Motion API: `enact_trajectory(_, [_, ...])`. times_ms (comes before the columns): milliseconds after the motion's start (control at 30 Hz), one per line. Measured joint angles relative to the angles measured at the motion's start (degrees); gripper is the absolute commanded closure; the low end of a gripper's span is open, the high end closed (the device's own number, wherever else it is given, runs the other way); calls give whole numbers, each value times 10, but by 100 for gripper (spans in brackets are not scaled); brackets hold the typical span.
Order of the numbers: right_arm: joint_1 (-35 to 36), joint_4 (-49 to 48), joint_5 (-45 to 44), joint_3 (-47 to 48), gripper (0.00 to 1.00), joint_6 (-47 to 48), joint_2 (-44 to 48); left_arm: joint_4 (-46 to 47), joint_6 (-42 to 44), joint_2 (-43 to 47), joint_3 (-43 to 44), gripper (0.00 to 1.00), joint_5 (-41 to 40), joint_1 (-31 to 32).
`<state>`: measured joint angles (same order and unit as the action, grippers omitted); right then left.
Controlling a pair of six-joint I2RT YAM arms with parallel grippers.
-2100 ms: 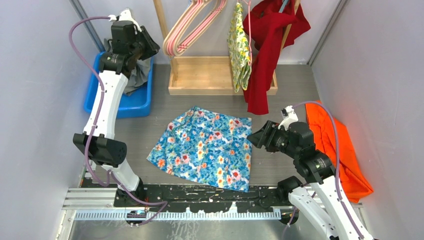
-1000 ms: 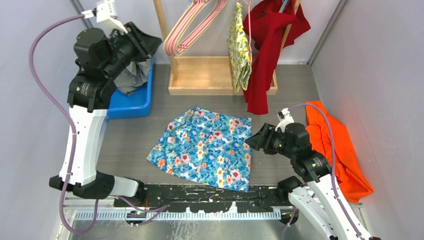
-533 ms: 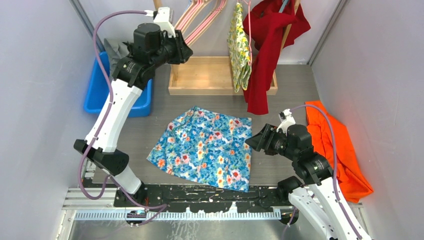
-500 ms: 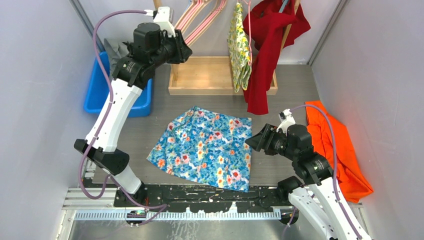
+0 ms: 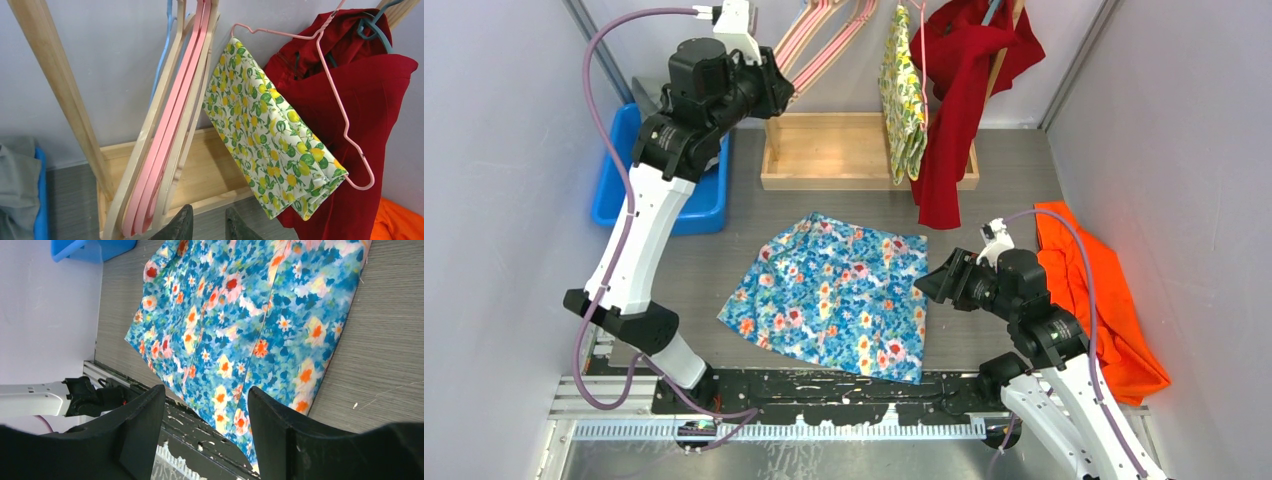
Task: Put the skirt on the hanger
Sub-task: Pick up the hanger from the clothesline.
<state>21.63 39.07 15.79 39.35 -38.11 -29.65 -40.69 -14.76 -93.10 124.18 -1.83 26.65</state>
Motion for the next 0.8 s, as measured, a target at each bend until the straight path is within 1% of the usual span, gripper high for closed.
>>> enact_trajectory(300, [0,0,0,-1,34,2,0,-3,20,-5,14,69,-23,-1])
enact_trajectory(800, [0,0,0,-1,33,5,-7,-5,32,-44,24,69,-27,-19])
